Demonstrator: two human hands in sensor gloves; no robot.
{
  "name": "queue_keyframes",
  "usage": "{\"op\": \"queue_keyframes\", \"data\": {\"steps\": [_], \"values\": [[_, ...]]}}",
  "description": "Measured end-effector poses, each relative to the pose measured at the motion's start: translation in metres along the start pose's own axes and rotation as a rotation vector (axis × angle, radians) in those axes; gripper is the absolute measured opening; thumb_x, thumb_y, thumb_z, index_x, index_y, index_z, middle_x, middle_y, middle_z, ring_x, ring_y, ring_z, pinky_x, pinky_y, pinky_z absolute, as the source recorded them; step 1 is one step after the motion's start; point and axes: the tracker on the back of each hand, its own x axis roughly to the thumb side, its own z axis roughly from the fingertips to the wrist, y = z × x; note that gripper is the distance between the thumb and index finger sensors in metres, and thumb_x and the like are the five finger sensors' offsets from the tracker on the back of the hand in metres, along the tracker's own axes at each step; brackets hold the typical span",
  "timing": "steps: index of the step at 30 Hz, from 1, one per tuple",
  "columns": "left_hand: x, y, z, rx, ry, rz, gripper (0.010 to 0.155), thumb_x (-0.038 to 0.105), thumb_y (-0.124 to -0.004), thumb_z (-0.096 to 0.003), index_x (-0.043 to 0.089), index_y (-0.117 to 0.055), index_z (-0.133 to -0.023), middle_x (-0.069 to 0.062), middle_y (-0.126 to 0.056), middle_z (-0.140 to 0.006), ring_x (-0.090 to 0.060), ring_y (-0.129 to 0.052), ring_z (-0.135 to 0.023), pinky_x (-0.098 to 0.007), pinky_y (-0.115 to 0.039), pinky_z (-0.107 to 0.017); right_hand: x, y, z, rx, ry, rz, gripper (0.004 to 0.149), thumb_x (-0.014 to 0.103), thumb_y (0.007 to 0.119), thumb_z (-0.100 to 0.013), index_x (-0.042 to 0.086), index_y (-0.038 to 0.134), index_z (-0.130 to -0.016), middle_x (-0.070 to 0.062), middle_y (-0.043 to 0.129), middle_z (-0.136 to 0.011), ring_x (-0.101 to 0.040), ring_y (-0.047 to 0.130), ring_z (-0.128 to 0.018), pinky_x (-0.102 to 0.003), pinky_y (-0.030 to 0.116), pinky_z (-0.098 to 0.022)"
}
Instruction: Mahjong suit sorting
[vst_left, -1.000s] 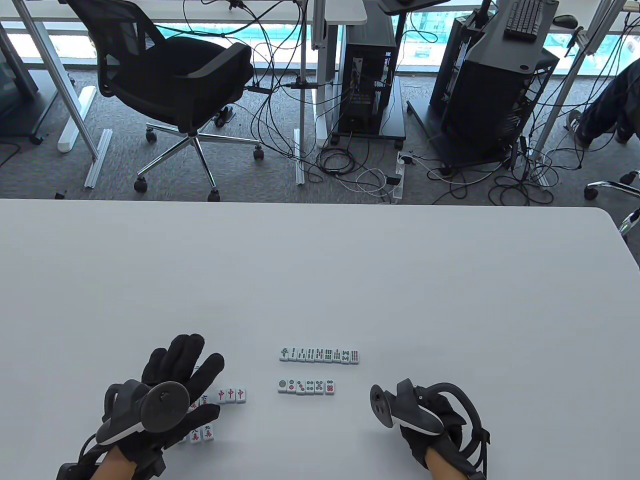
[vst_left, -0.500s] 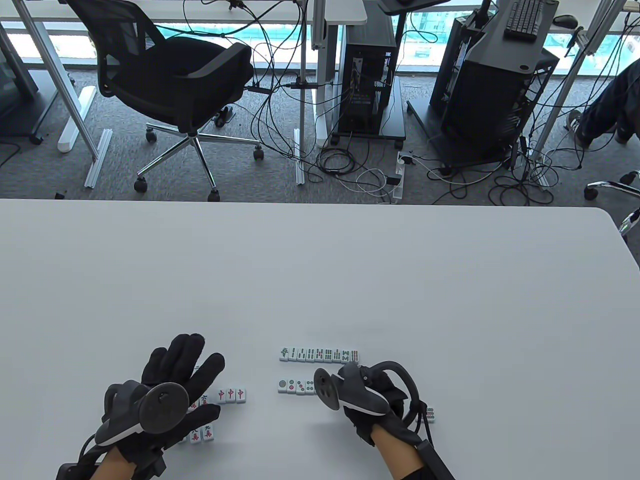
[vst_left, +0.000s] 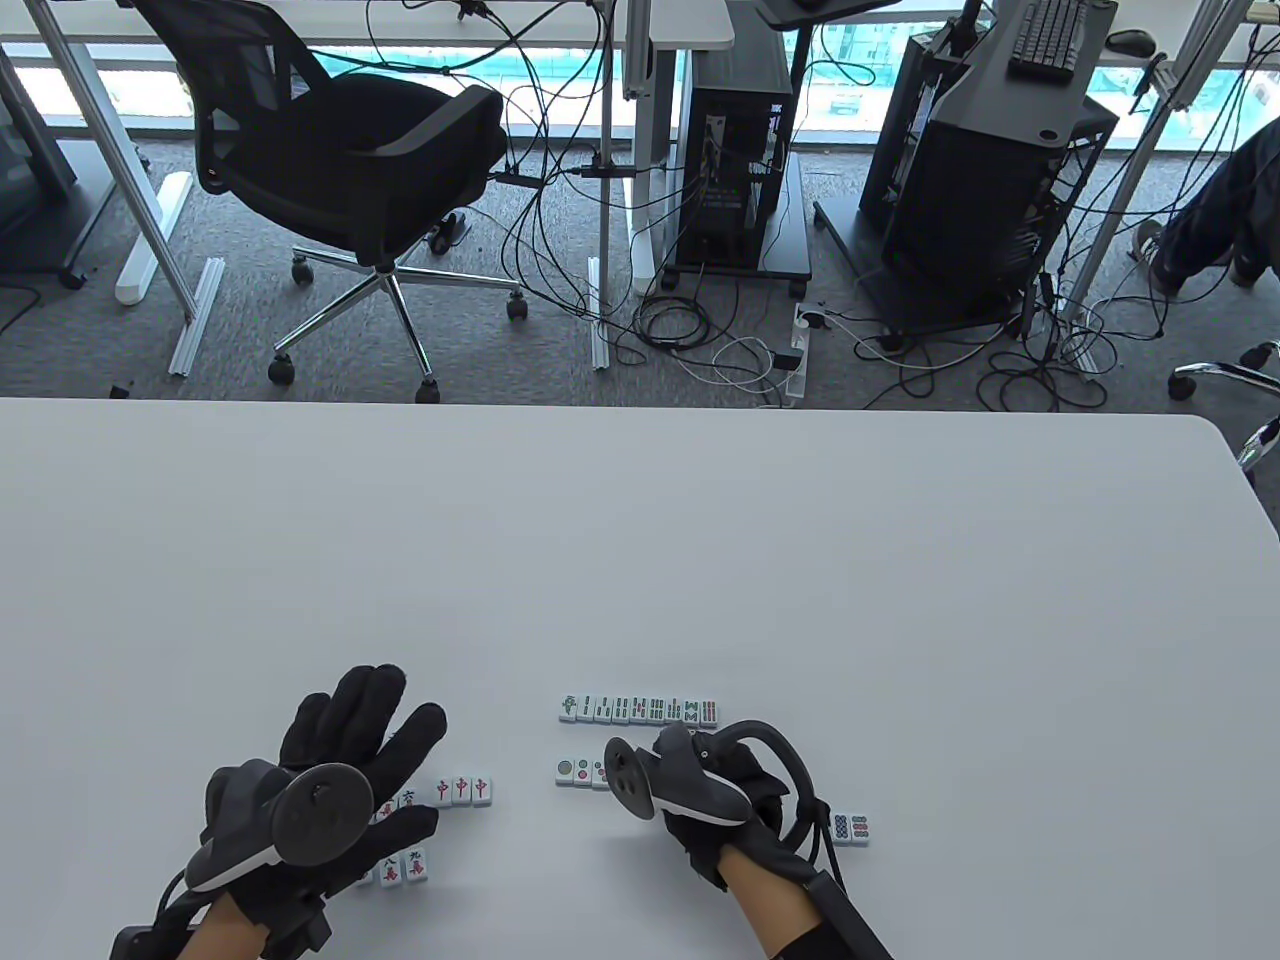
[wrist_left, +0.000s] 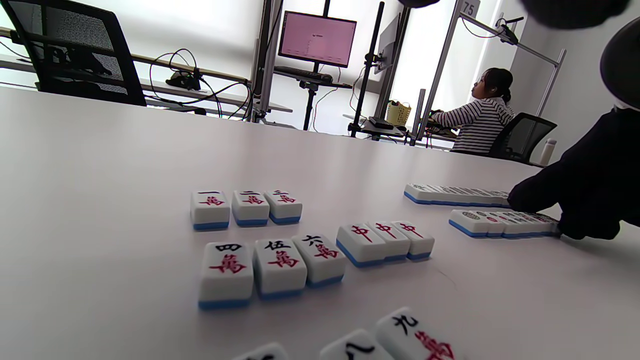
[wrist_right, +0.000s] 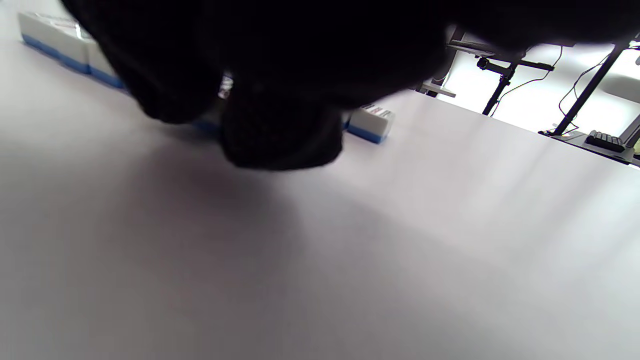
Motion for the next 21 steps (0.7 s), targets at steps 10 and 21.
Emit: {"op": "queue_keyframes", "data": {"steps": [10, 21], "values": [[0.000, -0.001, 0.000, -0.008, 0.003, -0.006, 0.081, 0.071, -0.064, -0.0367, 0.044, -0.034, -0.107, 0.013, 0.002, -0.113, -0.021, -0.005, -0.114, -0.058, -0.019, -0.082, -0.063, -0.003, 0.040, 0.051, 0.162, -0.009, 0.064, 0.038, 0.082, -0.038, 0.010, 0.069, -0.094, -0.004, 0.098, -0.047, -0.011, 0.092, -0.016, -0.030, 0.085, -0.013], [0.000, 0.000, -0.001, -0.018, 0.016, -0.013, 0.081, 0.071, -0.064, -0.0366, 0.044, -0.033, -0.107, 0.013, 0.002, -0.113, -0.021, -0.006, -0.114, -0.058, -0.019, -0.082, -0.113, 0.022, 0.070, 0.178, 0.260, -0.018, 0.065, 0.038, 0.085, -0.036, 0.011, 0.070, -0.093, -0.003, 0.099, -0.043, -0.009, 0.091, -0.013, -0.029, 0.084, -0.010]]}}
